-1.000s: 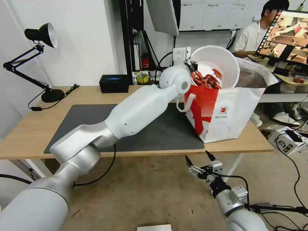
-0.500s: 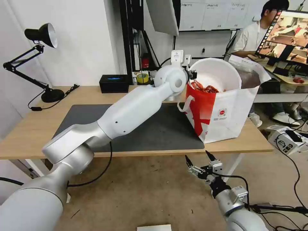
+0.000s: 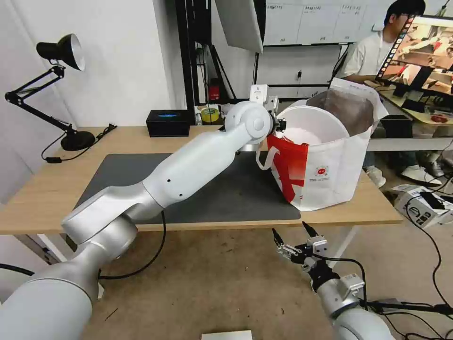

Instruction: Pick up the trash from the table and place it into the takeout bag.

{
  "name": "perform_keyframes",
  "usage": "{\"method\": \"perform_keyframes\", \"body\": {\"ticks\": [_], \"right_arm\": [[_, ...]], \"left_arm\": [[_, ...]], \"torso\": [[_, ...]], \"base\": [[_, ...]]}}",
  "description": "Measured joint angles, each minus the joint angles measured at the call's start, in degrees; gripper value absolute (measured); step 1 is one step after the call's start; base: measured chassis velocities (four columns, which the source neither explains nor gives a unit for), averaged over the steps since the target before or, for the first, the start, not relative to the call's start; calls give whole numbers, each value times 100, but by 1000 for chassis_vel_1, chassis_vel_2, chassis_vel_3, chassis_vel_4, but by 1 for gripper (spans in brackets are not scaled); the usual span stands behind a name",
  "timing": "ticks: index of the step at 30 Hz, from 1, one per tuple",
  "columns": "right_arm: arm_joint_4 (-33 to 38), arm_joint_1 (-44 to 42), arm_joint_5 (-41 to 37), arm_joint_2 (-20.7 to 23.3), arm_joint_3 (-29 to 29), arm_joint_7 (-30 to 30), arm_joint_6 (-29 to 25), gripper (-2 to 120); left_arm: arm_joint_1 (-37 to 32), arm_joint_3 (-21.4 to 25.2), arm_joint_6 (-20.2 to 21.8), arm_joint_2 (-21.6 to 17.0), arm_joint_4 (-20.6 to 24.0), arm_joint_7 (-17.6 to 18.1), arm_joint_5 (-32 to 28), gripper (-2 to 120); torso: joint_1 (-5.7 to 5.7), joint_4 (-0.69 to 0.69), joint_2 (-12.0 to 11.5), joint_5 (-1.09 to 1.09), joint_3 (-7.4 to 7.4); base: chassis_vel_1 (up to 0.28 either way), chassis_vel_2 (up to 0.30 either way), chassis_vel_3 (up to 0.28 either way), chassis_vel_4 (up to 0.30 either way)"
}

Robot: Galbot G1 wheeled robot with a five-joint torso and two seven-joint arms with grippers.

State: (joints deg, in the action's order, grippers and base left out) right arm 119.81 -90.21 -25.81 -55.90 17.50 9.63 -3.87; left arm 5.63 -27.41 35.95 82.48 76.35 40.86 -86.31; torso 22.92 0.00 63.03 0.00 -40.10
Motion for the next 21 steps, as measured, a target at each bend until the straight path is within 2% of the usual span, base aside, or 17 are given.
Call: {"method": "perform_keyframes", "body": {"ticks": [3, 4, 6, 7, 10, 11, 14, 15, 17, 19, 20, 21], "right_arm": [[0, 0, 0, 0, 0, 0, 0, 100], [0, 0, 0, 0, 0, 0, 0, 100], [0, 0, 0, 0, 0, 0, 0, 100], [0, 0, 0, 0, 0, 0, 0, 100], [0, 0, 0, 0, 0, 0, 0, 100], [0, 0, 0, 0, 0, 0, 0, 100], [0, 0, 0, 0, 0, 0, 0, 100], [0, 0, 0, 0, 0, 0, 0, 100], [0, 0, 0, 0, 0, 0, 0, 100], [0, 0, 0, 0, 0, 0, 0, 100], [0, 0, 0, 0, 0, 0, 0, 100], [0, 0, 0, 0, 0, 0, 0, 100]], "left_arm": [[24, 0, 28, 18, 27, -23, 0, 19], [24, 0, 28, 18, 27, -23, 0, 19], [67, 0, 30, 37, 37, -53, 15, 30], [67, 0, 30, 37, 37, -53, 15, 30], [112, 14, 30, 66, 38, -129, 33, 43], [112, 14, 30, 66, 38, -129, 33, 43], [128, 19, 28, 70, 69, -140, 43, 59], [128, 19, 28, 70, 69, -140, 43, 59], [133, 29, 27, 36, 131, -128, 70, 69], [133, 63, 27, 24, 149, -127, 82, 72], [138, 149, 19, 10, 169, -132, 90, 80], [138, 149, 19, 10, 169, -132, 90, 80]], "torso": [[0, 0, 0, 0, 0], [0, 0, 0, 0, 0], [0, 0, 0, 0, 0], [0, 0, 0, 0, 0], [0, 0, 0, 0, 0], [0, 0, 0, 0, 0], [0, 0, 0, 0, 0], [0, 0, 0, 0, 0], [0, 0, 0, 0, 0], [0, 0, 0, 0, 0], [0, 0, 0, 0, 0], [0, 0, 0, 0, 0]], "base": [[0, 0, 0, 0], [0, 0, 0, 0], [0, 0, 0, 0], [0, 0, 0, 0], [0, 0, 0, 0], [0, 0, 0, 0], [0, 0, 0, 0], [0, 0, 0, 0], [0, 0, 0, 0], [0, 0, 0, 0], [0, 0, 0, 0], [0, 0, 0, 0]]}}
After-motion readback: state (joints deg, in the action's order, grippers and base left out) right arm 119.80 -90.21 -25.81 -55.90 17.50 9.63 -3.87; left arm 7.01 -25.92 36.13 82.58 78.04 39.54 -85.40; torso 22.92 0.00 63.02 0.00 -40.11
